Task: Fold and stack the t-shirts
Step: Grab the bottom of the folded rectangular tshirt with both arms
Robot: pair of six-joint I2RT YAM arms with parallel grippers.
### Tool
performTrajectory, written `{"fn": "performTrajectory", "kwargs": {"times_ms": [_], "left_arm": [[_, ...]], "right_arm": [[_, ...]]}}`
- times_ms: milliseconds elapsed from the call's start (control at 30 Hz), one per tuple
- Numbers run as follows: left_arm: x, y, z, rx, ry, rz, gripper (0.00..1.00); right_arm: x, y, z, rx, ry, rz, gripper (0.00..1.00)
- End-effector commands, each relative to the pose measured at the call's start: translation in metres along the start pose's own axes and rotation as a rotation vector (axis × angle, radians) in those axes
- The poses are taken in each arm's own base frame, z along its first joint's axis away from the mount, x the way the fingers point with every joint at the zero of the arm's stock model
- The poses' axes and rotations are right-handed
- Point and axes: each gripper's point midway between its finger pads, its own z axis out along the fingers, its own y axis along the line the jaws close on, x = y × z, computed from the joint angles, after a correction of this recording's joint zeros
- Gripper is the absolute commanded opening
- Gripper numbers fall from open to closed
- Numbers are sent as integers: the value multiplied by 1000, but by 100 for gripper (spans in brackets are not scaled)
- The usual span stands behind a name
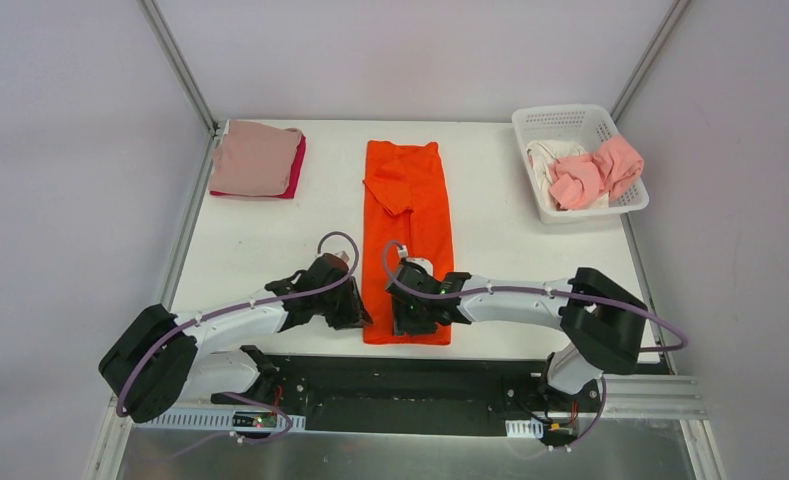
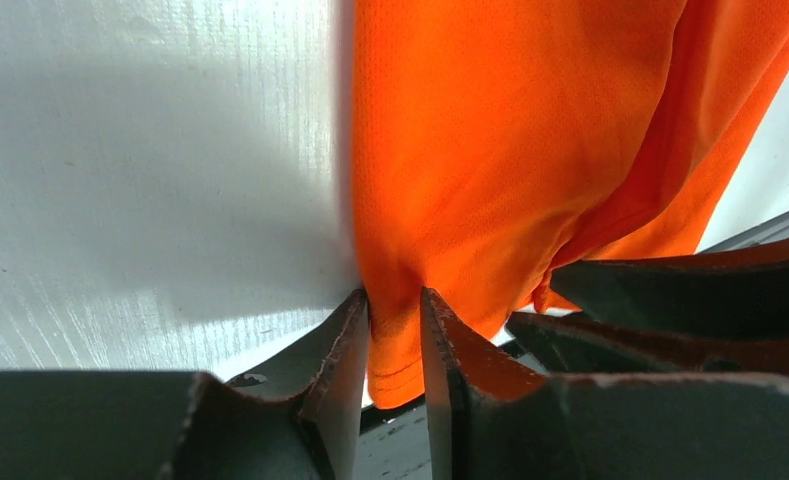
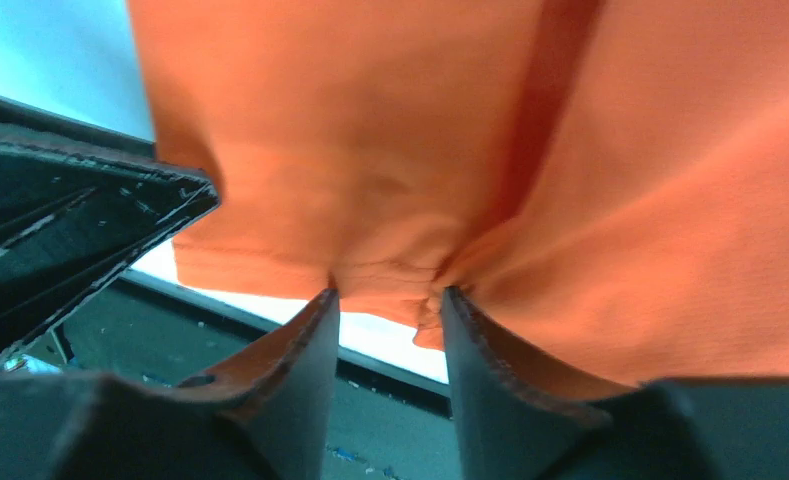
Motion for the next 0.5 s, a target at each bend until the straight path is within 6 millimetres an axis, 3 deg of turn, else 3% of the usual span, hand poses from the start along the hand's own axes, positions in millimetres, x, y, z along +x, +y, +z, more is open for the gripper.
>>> {"fn": "performTrajectory", "kwargs": {"times_ms": [0, 100, 200, 300, 467], "left_arm": [[10, 15, -5, -58, 27, 10, 28], [8, 14, -13, -53, 9, 15, 39], [8, 15, -20, -50, -4, 15, 50], [10, 14, -24, -36, -8, 15, 57], [17, 13, -22, -39, 15, 27, 59]], "right_arm": [[-9, 23, -31, -118, -32, -16, 60], [-3, 32, -64, -237, -24, -54, 80], [0, 20, -84, -268, -57, -54, 95], [-4, -8, -96, -206, -129, -36, 100], [-6, -79, -101, -10, -221, 154, 100]]}}
